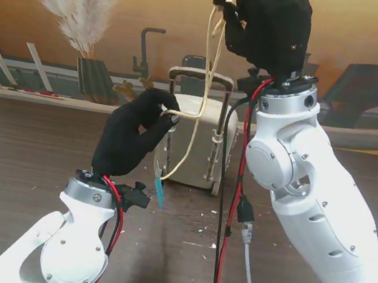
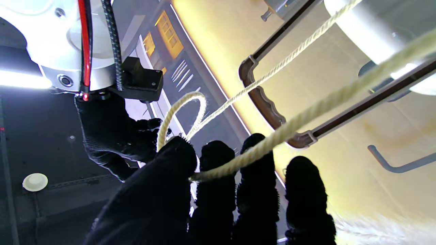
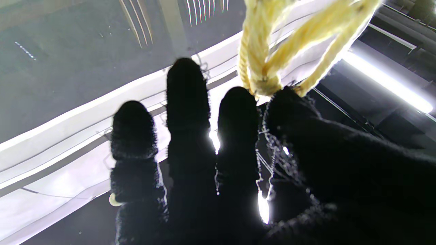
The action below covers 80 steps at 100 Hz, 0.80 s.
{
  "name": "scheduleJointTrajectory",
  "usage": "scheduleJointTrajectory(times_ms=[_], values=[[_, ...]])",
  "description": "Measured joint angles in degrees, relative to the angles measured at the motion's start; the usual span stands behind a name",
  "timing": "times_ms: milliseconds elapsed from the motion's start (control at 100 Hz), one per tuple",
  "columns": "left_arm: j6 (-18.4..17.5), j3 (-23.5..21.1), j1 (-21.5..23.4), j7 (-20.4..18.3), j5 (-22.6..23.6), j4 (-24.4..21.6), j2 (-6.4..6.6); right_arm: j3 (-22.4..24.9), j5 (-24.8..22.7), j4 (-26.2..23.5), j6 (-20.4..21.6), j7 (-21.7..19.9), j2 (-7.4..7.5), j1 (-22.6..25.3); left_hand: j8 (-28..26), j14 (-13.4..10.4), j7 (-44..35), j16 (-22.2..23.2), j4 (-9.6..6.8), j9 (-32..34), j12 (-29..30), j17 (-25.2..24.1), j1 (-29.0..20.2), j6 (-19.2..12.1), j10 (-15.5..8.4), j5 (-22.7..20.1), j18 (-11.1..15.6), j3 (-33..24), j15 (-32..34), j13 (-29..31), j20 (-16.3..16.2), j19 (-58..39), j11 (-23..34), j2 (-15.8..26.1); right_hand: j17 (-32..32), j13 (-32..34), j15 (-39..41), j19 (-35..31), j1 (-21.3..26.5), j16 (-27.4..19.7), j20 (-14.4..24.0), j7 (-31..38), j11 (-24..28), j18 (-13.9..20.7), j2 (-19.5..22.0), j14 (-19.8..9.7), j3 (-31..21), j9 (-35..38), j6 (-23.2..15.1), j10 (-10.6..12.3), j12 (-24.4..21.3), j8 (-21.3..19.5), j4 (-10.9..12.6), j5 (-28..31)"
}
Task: Attach a luggage tag to a suitcase
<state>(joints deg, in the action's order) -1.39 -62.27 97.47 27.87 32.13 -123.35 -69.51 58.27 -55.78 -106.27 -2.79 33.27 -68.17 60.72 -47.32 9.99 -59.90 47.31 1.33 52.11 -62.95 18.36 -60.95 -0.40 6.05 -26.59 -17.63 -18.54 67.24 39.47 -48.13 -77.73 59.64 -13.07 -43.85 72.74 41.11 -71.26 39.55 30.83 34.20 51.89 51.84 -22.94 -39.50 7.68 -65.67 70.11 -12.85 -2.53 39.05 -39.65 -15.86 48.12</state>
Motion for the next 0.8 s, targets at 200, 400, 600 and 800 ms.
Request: scheduleJointTrajectory(times_ms=[200, 400, 600, 800], values=[[0.33, -0.68, -1.3, 0.06, -0.67, -0.01, -0.08, -2.95, 0.29, 4.1, -2.48, -1.03, -0.67, -5.13, 0.29, 0.0, 0.0, 0.0, 0.0, 0.0, 0.11, 0.64, 0.0, 0.0, -0.02, 0.0, 0.0, 0.0, 0.0, 0.91, -0.02, -0.38, -0.03, 0.0, -0.02, 0.0, 0.01, 0.0, 0.0, 0.0, 0.0, 0.0, -0.07, 0.0, -0.01, -0.1, 0.0, 0.0, -0.02, 0.04, 0.0, 0.06, 0.0, 0.01], [0.55, -1.15, -2.13, -0.26, -1.51, -0.07, -0.12, -4.98, 1.21, 8.05, -5.02, -2.0, -1.34, -9.34, 0.66, 0.0, -0.01, 0.0, 0.0, 0.0, 0.66, 0.64, -0.01, 0.0, -0.02, -0.01, 0.0, 0.0, 0.0, 0.9, -0.07, -0.81, -0.61, 0.0, -0.03, 0.0, 0.01, 0.0, 0.0, 0.0, 0.0, 0.0, -0.08, 0.0, -0.03, -0.16, 0.0, 0.0, -0.02, 0.04, 0.0, 0.07, 0.0, 0.02], [1.44, -0.46, -3.97, -0.27, -2.83, -0.07, -0.29, -6.63, 1.37, 10.83, -9.14, -3.4, -1.91, -12.66, 1.36, 0.0, -0.01, 0.0, 0.0, 0.01, 0.79, 0.64, -0.03, 0.0, -0.02, -0.07, 0.0, 0.02, 0.01, 0.9, -0.09, -0.83, -0.81, 0.0, -0.03, 0.0, 0.01, 0.0, 0.0, 0.0, 0.0, 0.0, -0.09, 0.0, -0.03, -0.47, 0.0, 0.0, -0.02, 0.04, 0.0, 0.07, 0.0, 0.02], [1.48, 0.84, -6.14, -0.33, -3.62, 0.57, -0.61, -6.02, 1.14, 11.31, -10.14, -3.48, -2.12, -12.75, 1.97, 0.0, 0.0, 0.0, 0.0, 0.01, 0.96, 0.65, -0.03, 0.0, -0.02, -0.1, 0.0, 0.04, 0.01, 0.9, -0.09, -0.83, -1.47, 0.0, -0.03, 0.0, 0.01, 0.0, 0.0, 0.0, 0.0, 0.0, -0.11, 0.0, -0.03, -0.47, 0.0, 0.0, -0.02, 0.05, 0.0, 0.09, 0.0, 0.02]])
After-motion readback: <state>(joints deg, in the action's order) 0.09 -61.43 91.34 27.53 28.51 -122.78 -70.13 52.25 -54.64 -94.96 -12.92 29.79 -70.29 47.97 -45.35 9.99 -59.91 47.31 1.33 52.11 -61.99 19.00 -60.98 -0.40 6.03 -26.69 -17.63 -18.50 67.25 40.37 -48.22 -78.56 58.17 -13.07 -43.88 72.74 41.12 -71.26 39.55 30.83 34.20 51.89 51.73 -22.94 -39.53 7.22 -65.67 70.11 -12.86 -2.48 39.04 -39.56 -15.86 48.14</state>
